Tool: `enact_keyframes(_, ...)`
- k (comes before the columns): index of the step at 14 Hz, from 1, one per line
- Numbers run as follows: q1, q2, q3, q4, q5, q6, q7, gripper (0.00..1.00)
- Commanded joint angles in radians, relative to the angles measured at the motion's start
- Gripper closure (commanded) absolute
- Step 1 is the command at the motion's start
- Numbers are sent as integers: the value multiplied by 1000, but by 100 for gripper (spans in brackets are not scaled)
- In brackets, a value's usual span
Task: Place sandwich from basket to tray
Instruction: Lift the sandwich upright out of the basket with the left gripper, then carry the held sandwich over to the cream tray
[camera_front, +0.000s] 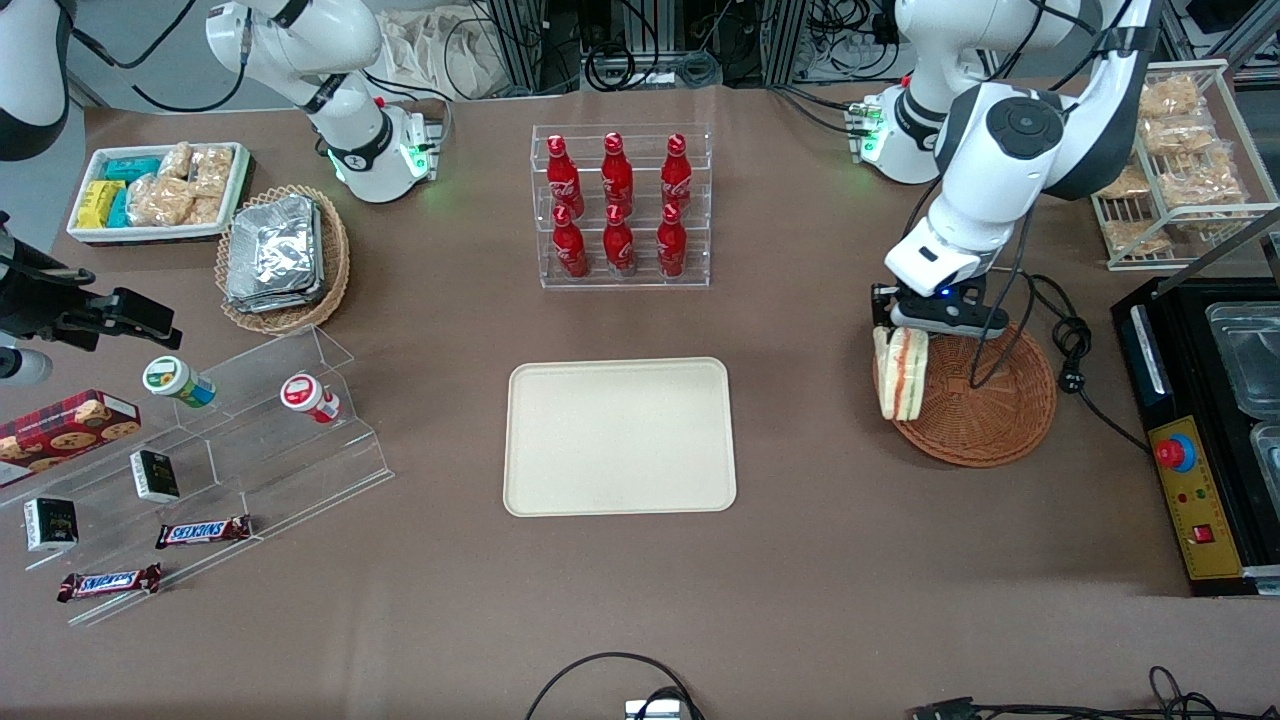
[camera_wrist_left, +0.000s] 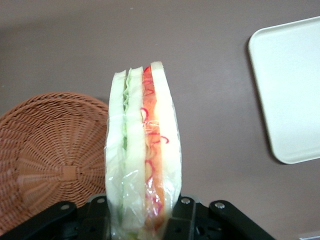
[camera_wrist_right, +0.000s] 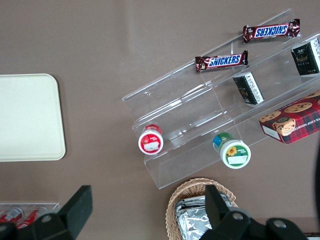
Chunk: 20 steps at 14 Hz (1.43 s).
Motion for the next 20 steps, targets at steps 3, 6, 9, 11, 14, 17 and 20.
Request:
enact_keyframes(3,-85,128,7,181,-13,-103,-113,62)
enact_keyframes(6,-131,217,7,314,-10,-184,-193,62)
enact_keyframes(9,-171,288,7,397,0,-189,-269,62)
enact_keyframes(11,-194,333,7,448,5,-189,-309,62)
enact_keyframes(14,-225,394,9,508,7,-189,-354,62)
enact_keyframes(17,-251,461,9,574,10,-189,-400,62)
enact_keyframes(20,-269,520,9,627,13,-186,-400,62)
